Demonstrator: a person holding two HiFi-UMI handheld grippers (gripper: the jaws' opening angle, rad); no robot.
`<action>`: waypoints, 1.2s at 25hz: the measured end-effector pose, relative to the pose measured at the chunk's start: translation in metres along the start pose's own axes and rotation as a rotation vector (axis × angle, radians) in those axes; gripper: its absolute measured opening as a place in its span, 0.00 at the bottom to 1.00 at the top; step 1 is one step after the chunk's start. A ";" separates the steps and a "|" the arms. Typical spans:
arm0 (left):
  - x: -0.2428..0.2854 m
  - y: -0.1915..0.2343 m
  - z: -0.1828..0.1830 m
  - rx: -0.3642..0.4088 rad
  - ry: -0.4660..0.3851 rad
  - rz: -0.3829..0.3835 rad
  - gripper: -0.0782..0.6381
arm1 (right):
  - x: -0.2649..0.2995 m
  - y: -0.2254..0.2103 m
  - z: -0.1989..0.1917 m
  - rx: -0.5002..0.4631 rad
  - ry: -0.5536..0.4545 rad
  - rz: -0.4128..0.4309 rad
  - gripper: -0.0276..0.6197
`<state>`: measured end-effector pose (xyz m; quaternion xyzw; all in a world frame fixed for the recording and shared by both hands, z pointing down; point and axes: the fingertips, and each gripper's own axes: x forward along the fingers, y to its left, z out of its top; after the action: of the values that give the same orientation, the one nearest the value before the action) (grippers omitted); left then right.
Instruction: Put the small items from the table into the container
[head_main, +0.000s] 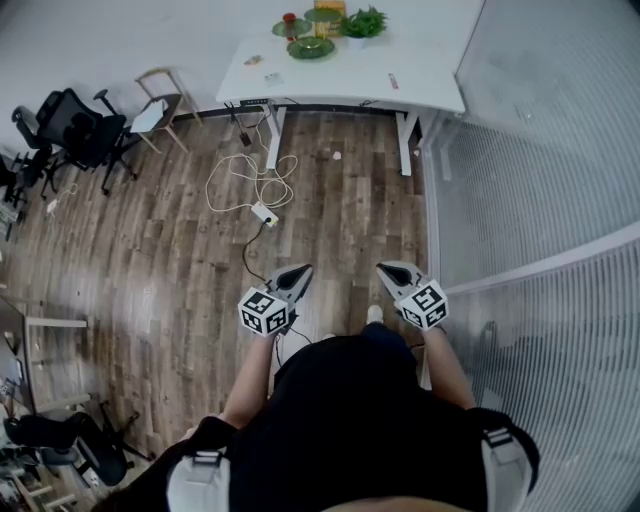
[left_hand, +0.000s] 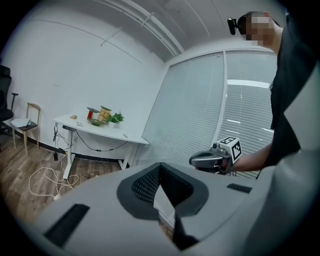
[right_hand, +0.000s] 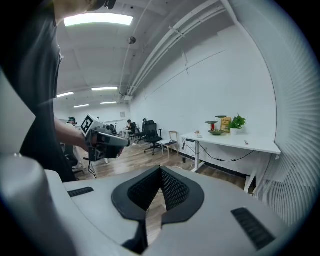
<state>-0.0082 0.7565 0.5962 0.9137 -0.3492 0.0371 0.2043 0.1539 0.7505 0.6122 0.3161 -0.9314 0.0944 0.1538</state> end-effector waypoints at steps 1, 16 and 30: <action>0.003 0.000 0.000 -0.003 -0.003 0.007 0.11 | 0.001 -0.003 -0.001 -0.006 0.002 0.008 0.08; 0.067 -0.008 0.030 -0.020 -0.072 0.142 0.11 | -0.004 -0.092 0.014 -0.076 0.033 0.088 0.08; 0.105 -0.019 0.035 -0.047 -0.079 0.250 0.11 | -0.014 -0.148 0.013 -0.077 0.020 0.174 0.08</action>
<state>0.0809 0.6903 0.5795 0.8589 -0.4689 0.0179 0.2054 0.2522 0.6390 0.6066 0.2270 -0.9567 0.0749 0.1662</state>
